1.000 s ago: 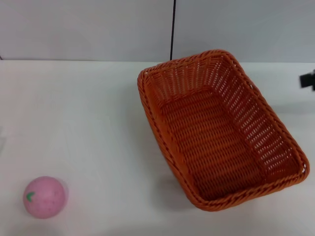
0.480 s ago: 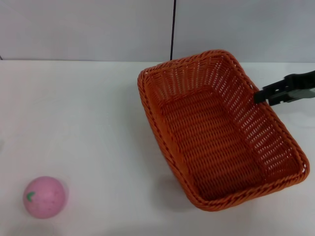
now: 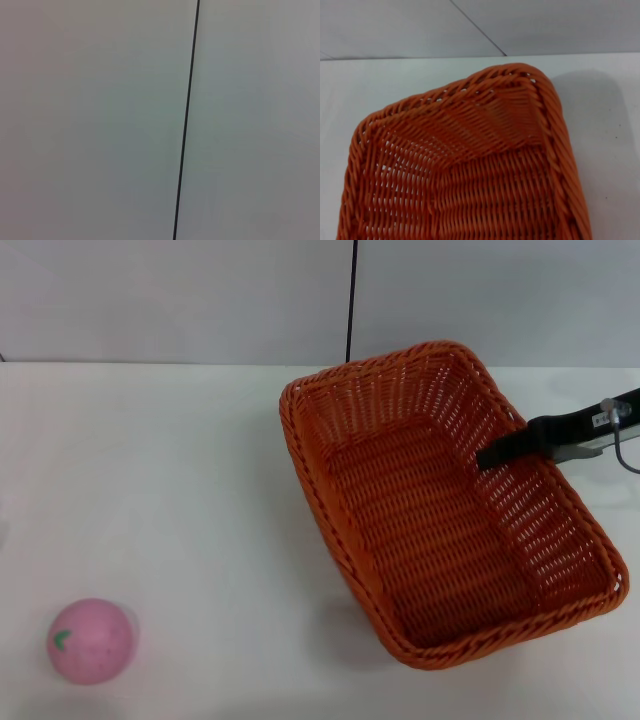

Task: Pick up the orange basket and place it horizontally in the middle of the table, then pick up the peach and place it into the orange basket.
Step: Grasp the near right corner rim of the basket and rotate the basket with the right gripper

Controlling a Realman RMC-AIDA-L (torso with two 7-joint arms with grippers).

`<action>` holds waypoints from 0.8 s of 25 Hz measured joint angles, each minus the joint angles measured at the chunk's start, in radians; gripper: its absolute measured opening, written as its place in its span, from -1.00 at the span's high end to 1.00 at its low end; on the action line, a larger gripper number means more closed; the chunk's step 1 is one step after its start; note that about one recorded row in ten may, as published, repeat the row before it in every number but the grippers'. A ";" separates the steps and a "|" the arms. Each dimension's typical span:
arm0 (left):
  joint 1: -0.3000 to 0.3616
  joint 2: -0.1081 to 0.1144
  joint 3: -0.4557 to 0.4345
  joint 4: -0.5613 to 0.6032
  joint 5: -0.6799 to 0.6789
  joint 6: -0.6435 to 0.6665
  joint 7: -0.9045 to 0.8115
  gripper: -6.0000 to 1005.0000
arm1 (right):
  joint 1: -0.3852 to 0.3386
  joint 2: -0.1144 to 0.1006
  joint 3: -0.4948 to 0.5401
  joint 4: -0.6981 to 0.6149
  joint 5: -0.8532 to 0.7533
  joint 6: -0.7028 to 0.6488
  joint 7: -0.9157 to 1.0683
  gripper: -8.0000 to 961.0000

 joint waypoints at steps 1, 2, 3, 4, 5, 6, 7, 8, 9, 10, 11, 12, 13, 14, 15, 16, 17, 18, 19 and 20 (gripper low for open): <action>0.000 0.000 0.000 0.000 0.000 0.000 0.000 -0.57 | 0.000 0.001 -0.005 0.000 0.000 0.003 -0.001 0.04; 0.000 0.000 0.000 0.000 0.000 0.000 0.000 -0.57 | 0.000 0.003 -0.020 0.000 0.000 0.009 0.000 0.04; 0.000 0.000 0.000 0.000 0.000 0.000 0.000 -0.57 | 0.000 0.003 -0.020 0.000 0.000 0.009 0.000 0.04; 0.002 0.000 0.000 0.000 0.000 0.001 0.000 -0.57 | 0.000 0.004 -0.025 -0.002 -0.001 0.011 0.000 0.05; 0.003 0.000 0.000 0.000 0.000 0.001 0.000 -0.57 | 0.000 0.007 -0.030 -0.005 -0.003 0.012 0.000 0.05; 0.004 0.000 0.000 0.000 0.000 0.001 0.000 -0.57 | -0.002 0.008 -0.033 -0.009 -0.004 0.013 0.000 0.06; 0.006 0.000 0.000 0.000 0.000 0.001 0.000 -0.57 | -0.004 0.010 -0.038 -0.015 -0.004 0.013 -0.001 0.06; 0.006 0.000 0.000 0.000 -0.001 0.001 0.000 -0.57 | -0.006 0.012 -0.045 -0.022 -0.004 0.013 -0.002 0.06; 0.007 0.000 0.000 0.000 -0.001 0.001 0.000 -0.57 | -0.008 0.013 -0.051 -0.028 -0.004 0.014 -0.003 0.07; 0.007 0.000 0.000 0.000 -0.001 0.001 0.000 -0.56 | -0.010 0.014 -0.056 -0.031 -0.004 0.015 -0.008 0.07; 0.007 0.000 0.000 0.000 -0.001 0.001 0.000 -0.56 | -0.011 0.015 -0.060 -0.034 -0.005 0.015 -0.016 0.08; 0.006 -0.001 0.000 0.000 -0.001 0.001 0.000 -0.56 | -0.012 0.016 -0.062 -0.035 -0.005 0.015 -0.026 0.08; 0.006 -0.001 0.000 -0.001 -0.001 0.001 0.000 -0.56 | -0.013 0.018 -0.062 -0.035 -0.005 0.016 -0.033 0.09; 0.006 -0.001 0.000 -0.001 0.000 0.001 0.000 -0.56 | -0.014 0.019 -0.062 -0.035 -0.005 0.016 -0.039 0.09; 0.006 -0.001 0.000 -0.001 0.000 0.000 0.000 -0.56 | -0.016 0.020 -0.062 -0.037 -0.005 0.016 -0.048 0.18; 0.006 -0.001 0.000 -0.001 0.000 0.000 0.000 -0.56 | -0.018 0.022 -0.062 -0.040 -0.004 0.016 -0.056 0.27; 0.006 -0.001 0.000 -0.002 0.000 -0.001 0.000 -0.56 | -0.024 0.025 -0.061 -0.053 -0.003 0.014 -0.069 0.35; 0.006 -0.001 0.000 -0.002 0.000 -0.002 0.000 -0.56 | -0.031 0.030 -0.060 -0.074 0.000 0.011 -0.081 0.44; 0.006 -0.001 0.000 -0.002 -0.001 -0.002 0.000 -0.55 | -0.041 0.036 -0.059 -0.100 0.005 0.007 -0.097 0.53; 0.006 -0.001 0.000 -0.002 -0.001 -0.002 0.000 -0.55 | -0.053 0.043 -0.061 -0.131 0.013 0.001 -0.114 0.56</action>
